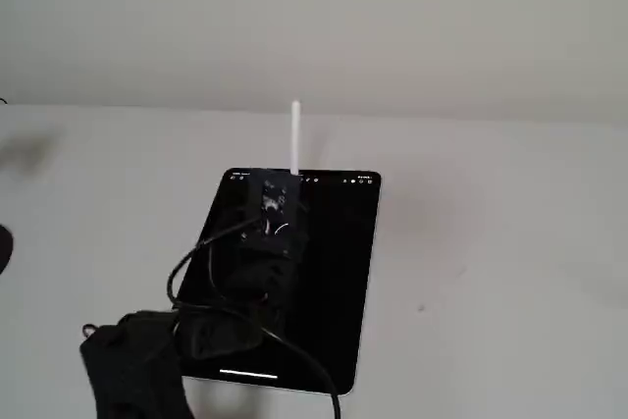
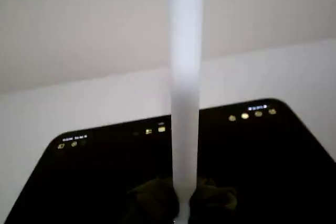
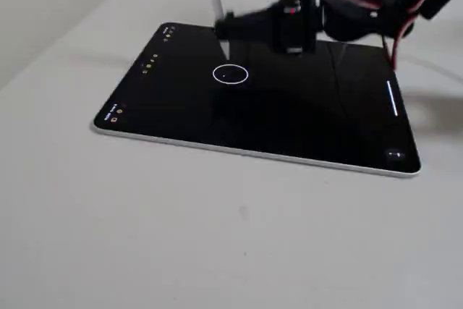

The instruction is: Draw 2 dots in a circle representing the eyes of a stickman

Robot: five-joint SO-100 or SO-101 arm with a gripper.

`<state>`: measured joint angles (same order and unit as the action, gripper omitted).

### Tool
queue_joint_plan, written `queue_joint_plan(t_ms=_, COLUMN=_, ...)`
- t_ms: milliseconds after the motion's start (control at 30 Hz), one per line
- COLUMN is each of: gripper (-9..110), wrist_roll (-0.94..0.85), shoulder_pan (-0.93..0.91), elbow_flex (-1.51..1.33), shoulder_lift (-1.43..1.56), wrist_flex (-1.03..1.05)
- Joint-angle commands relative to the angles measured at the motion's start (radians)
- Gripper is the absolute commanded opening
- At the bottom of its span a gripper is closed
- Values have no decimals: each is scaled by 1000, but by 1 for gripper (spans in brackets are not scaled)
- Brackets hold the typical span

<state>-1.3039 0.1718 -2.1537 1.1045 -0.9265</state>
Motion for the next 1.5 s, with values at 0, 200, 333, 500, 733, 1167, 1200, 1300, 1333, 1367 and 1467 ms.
queue_joint_plan(t_ms=0, gripper=0, wrist_roll=-14, shoulder_pan=3, elbow_flex=55, shoulder_lift=12, wrist_flex=-41)
queue_joint_plan(t_ms=200, gripper=0, wrist_roll=-14, shoulder_pan=5, elbow_flex=66, shoulder_lift=5, wrist_flex=-41)
queue_joint_plan(t_ms=333, gripper=0, wrist_roll=-14, shoulder_pan=5, elbow_flex=83, shoulder_lift=-11, wrist_flex=-41)
queue_joint_plan(t_ms=500, gripper=0, wrist_roll=-15, shoulder_pan=5, elbow_flex=103, shoulder_lift=-32, wrist_flex=-41)
queue_joint_plan(t_ms=733, gripper=0, wrist_roll=-18, shoulder_pan=0, elbow_flex=118, shoulder_lift=-35, wrist_flex=-26)
queue_joint_plan(t_ms=1167, gripper=0, wrist_roll=-20, shoulder_pan=-3, elbow_flex=97, shoulder_lift=-18, wrist_flex=-8)
queue_joint_plan(t_ms=1200, gripper=0, wrist_roll=-21, shoulder_pan=0, elbow_flex=92, shoulder_lift=-18, wrist_flex=-8)
queue_joint_plan(t_ms=1300, gripper=0, wrist_roll=-31, shoulder_pan=8, elbow_flex=86, shoulder_lift=-32, wrist_flex=-8)
queue_joint_plan(t_ms=1333, gripper=0, wrist_roll=-37, shoulder_pan=11, elbow_flex=86, shoulder_lift=-44, wrist_flex=-12)
queue_joint_plan(t_ms=1367, gripper=0, wrist_roll=-44, shoulder_pan=12, elbow_flex=86, shoulder_lift=-57, wrist_flex=-25)
queue_joint_plan(t_ms=1467, gripper=0, wrist_roll=-51, shoulder_pan=15, elbow_flex=84, shoulder_lift=-69, wrist_flex=-37)
